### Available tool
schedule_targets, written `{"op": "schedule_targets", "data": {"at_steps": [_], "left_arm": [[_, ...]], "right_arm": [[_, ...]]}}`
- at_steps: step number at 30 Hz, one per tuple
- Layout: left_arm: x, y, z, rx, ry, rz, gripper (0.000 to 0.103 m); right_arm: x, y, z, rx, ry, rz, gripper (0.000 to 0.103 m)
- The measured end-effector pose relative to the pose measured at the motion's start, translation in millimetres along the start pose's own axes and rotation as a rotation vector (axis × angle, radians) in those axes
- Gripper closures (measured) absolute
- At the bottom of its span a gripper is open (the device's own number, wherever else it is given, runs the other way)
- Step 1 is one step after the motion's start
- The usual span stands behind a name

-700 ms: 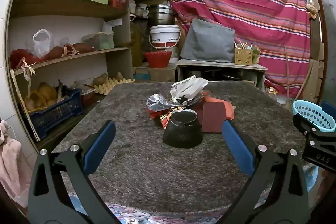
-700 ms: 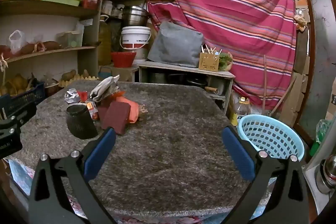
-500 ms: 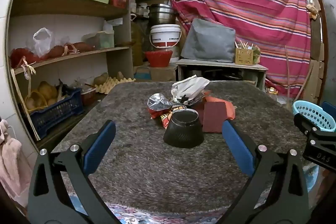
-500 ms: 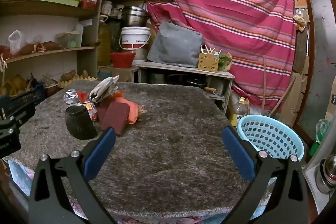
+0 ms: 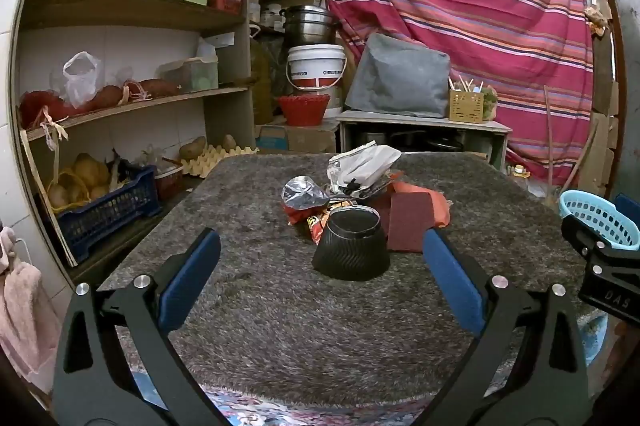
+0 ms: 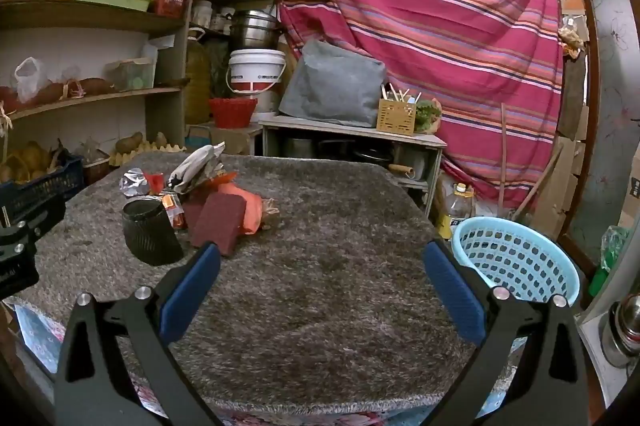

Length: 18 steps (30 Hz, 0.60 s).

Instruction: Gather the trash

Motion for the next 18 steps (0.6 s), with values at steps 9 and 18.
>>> {"op": "schedule_targets", "data": {"at_steps": [9, 18], "left_arm": [[1.8, 0.5, 0.8, 0.002, 0.000, 0.000, 0.005], [1.2, 0.7, 0.9, 0.003, 0.002, 0.002, 0.005]], "right_arm": [[-4.7, 1.6, 2.1, 0.003, -0.001, 0.005, 0.004], [-4.0, 1.7, 1.2, 0.002, -0.002, 0.004, 0.004]]}}
Point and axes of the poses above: each gripper's, at about its wrist camera, not at the fingertips, and z roughly the way its jaws point, x to its left, y to its top, the point moved 3 cm from there along z, roughly the way its jaws point, and after that the axes turned 5 degrees about x, right-handed, at the moved point
